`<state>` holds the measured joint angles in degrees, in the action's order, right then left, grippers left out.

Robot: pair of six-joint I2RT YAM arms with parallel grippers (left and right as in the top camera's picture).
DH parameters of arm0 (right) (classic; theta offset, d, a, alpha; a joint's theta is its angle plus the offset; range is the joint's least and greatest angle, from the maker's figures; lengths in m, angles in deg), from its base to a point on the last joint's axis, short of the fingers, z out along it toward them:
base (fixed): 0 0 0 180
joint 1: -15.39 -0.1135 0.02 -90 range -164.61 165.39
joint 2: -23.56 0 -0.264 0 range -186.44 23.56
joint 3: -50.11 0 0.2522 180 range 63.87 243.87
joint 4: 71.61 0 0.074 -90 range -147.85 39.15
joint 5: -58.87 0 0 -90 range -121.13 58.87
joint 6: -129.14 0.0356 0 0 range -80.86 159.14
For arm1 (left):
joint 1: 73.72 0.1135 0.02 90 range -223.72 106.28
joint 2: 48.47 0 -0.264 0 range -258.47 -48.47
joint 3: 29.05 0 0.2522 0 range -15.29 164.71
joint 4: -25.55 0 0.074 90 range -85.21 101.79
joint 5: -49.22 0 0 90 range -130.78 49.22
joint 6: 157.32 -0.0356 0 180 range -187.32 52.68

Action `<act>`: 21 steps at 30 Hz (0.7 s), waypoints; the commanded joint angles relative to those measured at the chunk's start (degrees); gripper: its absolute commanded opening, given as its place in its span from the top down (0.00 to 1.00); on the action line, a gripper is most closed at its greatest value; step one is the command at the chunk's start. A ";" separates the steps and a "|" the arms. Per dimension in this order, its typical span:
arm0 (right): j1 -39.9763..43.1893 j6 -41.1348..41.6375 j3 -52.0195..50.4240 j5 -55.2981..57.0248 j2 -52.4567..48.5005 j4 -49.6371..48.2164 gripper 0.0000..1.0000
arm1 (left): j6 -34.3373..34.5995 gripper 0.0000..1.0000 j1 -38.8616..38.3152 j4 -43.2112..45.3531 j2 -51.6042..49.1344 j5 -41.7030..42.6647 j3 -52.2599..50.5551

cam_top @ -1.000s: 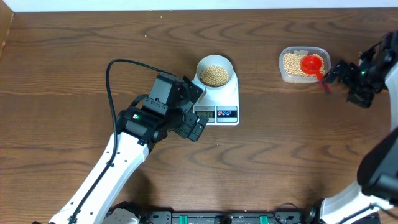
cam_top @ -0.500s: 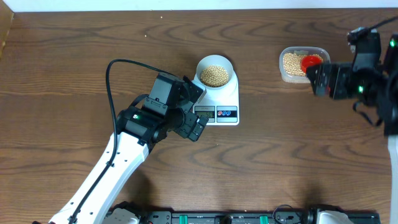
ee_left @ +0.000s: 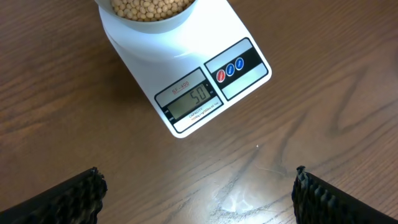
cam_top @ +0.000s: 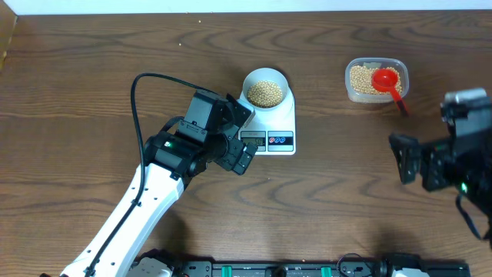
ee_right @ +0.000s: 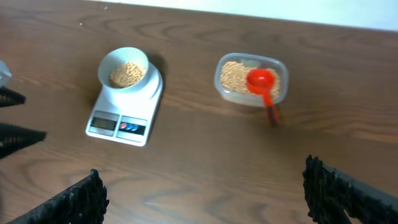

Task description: Scoop item into bowl and weigh 50g on scale

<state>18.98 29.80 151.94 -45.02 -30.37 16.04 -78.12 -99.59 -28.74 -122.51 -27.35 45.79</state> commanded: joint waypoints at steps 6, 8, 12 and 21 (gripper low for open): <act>-0.33 -3.21 -22.95 6.05 17.66 -19.91 0.01 | -0.96 0.02 0.28 -0.09 -0.13 0.28 0.11; -0.33 -3.21 -31.15 6.05 22.86 -28.39 0.01 | -0.98 0.02 0.28 -0.09 -0.13 0.26 0.11; -0.35 -3.17 -47.47 6.01 32.28 -45.03 0.01 | -0.98 0.02 0.28 -0.09 -0.13 0.28 0.11; -0.83 -3.13 -75.21 5.16 47.47 -68.41 0.01 | -0.98 0.02 0.28 -0.09 -0.13 0.28 0.11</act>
<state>18.92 26.94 82.68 -39.64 13.37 -48.44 -78.12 -99.59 -28.72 -122.51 -27.35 45.79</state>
